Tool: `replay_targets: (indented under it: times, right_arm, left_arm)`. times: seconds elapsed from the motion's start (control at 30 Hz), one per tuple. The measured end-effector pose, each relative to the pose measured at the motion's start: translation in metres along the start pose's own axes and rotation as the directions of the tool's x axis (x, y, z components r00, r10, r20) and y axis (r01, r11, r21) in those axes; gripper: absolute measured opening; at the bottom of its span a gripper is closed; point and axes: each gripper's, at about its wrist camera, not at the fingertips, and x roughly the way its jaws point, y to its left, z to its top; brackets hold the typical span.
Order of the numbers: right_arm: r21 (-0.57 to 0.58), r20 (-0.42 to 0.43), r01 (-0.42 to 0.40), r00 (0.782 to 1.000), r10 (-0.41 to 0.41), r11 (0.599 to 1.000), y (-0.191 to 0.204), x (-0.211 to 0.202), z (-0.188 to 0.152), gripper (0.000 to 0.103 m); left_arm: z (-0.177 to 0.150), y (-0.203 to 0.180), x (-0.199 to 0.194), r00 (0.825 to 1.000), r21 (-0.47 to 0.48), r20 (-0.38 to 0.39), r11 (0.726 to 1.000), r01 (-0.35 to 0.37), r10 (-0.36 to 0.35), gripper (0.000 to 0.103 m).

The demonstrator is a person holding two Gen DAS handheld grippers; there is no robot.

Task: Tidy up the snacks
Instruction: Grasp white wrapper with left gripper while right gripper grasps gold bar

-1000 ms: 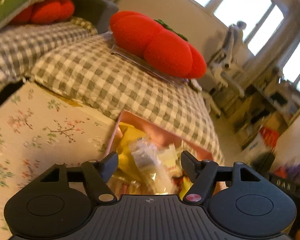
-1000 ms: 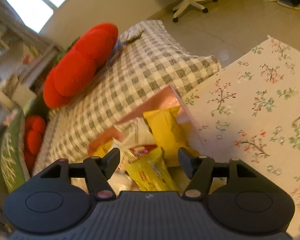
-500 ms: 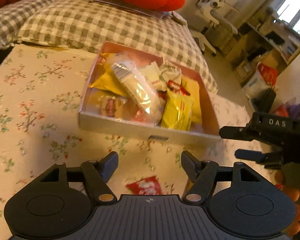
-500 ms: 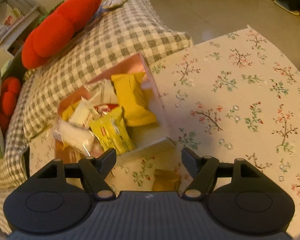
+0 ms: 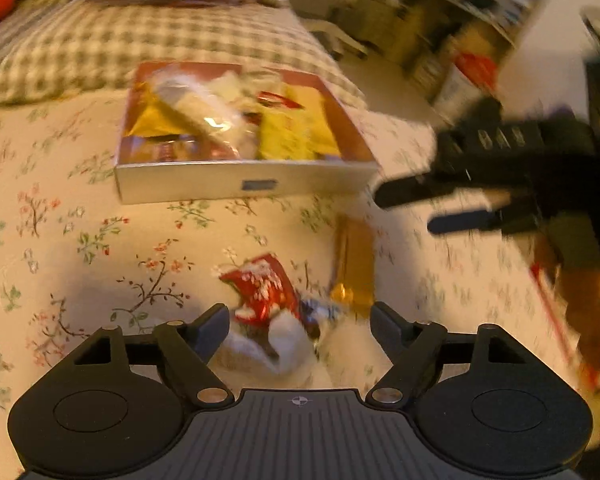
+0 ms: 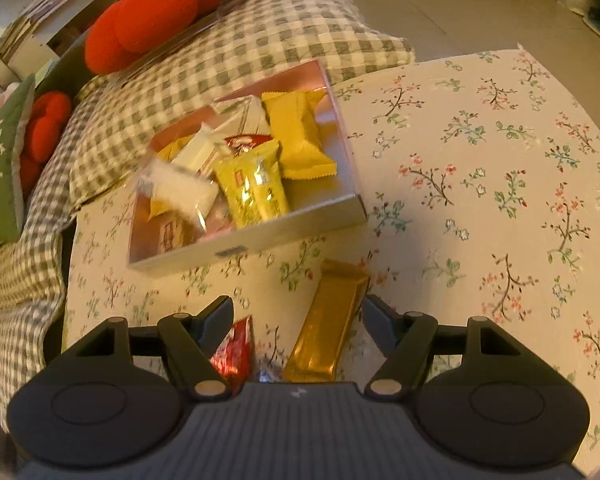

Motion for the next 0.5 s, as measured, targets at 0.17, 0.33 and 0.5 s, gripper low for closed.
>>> replay_targets:
  times: [0.17, 0.33, 0.5]
  right_arm:
    - [0.000, -0.007, -0.013, 1.000, 0.013, 1.000, 0.004, -0.010, -0.011, 0.068]
    - [-0.016, -0.003, -0.017, 1.000, 0.017, 1.000, 0.013, -0.018, -0.017, 0.068]
    - [-0.029, -0.006, -0.008, 1.000, 0.007, 1.000, 0.016, -0.018, -0.020, 0.068]
  left_arm:
    - [-0.017, -0.016, -0.001, 0.999, 0.170, -0.011, 0.985, -0.029, 0.031, 0.079]
    - [-0.039, -0.039, 0.014, 0.996, 0.409, -0.051, 0.911, -0.050, 0.078, 0.079]
    - [-0.048, -0.046, 0.021, 0.990, 0.517, -0.022, 0.850, -0.105, 0.136, 0.076]
